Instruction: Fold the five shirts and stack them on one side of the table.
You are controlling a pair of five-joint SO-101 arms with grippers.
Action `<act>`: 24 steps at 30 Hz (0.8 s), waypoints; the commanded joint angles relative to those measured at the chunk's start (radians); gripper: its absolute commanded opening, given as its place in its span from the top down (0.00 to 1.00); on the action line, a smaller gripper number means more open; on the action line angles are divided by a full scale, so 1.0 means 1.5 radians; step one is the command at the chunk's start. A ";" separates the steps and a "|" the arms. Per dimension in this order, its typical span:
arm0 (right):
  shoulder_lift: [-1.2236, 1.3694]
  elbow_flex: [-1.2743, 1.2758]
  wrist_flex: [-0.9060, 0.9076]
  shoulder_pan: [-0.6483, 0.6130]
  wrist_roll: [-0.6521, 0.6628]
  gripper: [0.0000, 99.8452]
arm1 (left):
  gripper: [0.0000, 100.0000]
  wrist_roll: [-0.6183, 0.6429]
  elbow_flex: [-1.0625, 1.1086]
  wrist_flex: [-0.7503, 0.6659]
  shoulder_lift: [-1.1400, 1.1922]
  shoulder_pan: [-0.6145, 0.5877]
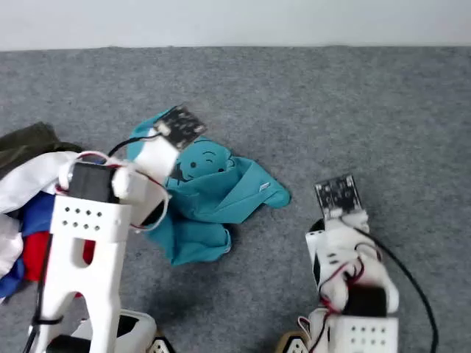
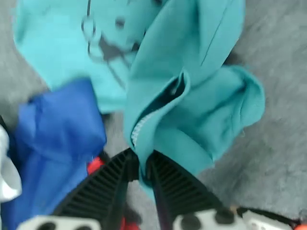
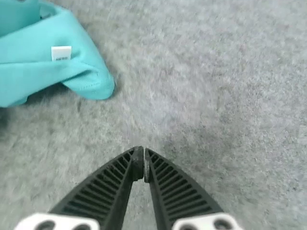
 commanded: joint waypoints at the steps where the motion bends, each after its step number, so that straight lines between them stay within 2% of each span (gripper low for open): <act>1: 0.201 -0.145 0.004 -0.003 0.038 0.99 | 0.99 -0.034 0.026 0.011 -0.024 -0.053; 5: 0.386 -0.268 0.004 -0.008 0.094 0.99 | 0.99 -0.041 0.046 0.004 -0.024 -0.114; 8: 0.488 -0.341 0.007 -0.028 0.119 0.99 | 0.99 -0.049 0.046 -0.018 -0.024 -0.187; 16: 0.655 -0.503 0.097 -0.125 0.149 0.99 | 0.99 -0.076 0.046 -0.098 -0.031 -0.388; 20: 0.729 -0.589 0.156 -0.186 0.149 0.96 | 0.99 -0.076 0.046 -0.105 -0.050 -0.419; 24: 0.808 -0.671 0.215 -0.254 0.149 0.85 | 0.99 -0.075 0.047 -0.102 -0.065 -0.415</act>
